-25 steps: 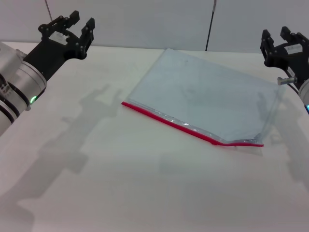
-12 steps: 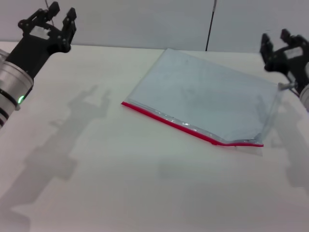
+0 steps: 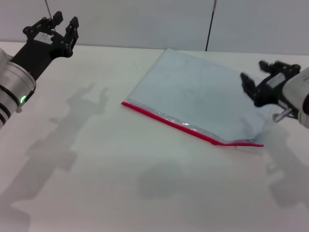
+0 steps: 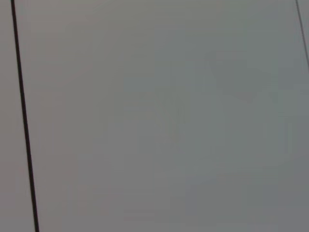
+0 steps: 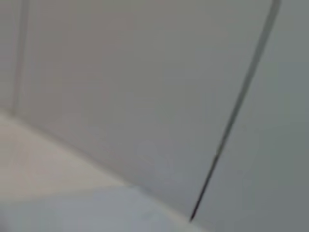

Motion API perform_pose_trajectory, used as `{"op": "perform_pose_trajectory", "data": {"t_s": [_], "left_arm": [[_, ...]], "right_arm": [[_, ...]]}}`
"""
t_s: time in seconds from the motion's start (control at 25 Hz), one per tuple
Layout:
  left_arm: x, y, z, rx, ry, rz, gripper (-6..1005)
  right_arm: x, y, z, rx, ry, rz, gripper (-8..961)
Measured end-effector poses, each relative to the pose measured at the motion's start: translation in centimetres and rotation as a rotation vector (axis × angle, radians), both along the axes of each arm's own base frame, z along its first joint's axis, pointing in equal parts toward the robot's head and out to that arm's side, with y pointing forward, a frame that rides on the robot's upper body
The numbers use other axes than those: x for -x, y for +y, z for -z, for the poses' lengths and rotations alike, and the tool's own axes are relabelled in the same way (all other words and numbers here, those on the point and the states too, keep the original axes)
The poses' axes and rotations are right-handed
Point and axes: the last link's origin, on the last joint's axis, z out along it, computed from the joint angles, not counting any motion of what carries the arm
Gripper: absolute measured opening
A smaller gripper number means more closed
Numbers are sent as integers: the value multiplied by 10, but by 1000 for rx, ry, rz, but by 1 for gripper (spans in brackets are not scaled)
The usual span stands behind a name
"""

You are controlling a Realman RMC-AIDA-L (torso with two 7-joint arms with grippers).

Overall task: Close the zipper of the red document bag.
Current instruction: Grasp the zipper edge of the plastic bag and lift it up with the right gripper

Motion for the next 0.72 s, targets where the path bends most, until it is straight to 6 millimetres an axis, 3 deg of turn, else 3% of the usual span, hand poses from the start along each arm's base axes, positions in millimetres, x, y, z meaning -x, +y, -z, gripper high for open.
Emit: {"op": "perform_pose_trajectory", "data": {"t_s": [0.32, 0.72], "left_arm": [[-2, 1, 0, -1, 0, 5, 395], [-2, 2, -1, -5, -1, 3, 395]], "right_arm": [[11, -23, 5, 213, -145, 4, 490], [2, -33, 4, 345, -274, 66, 525]]}}
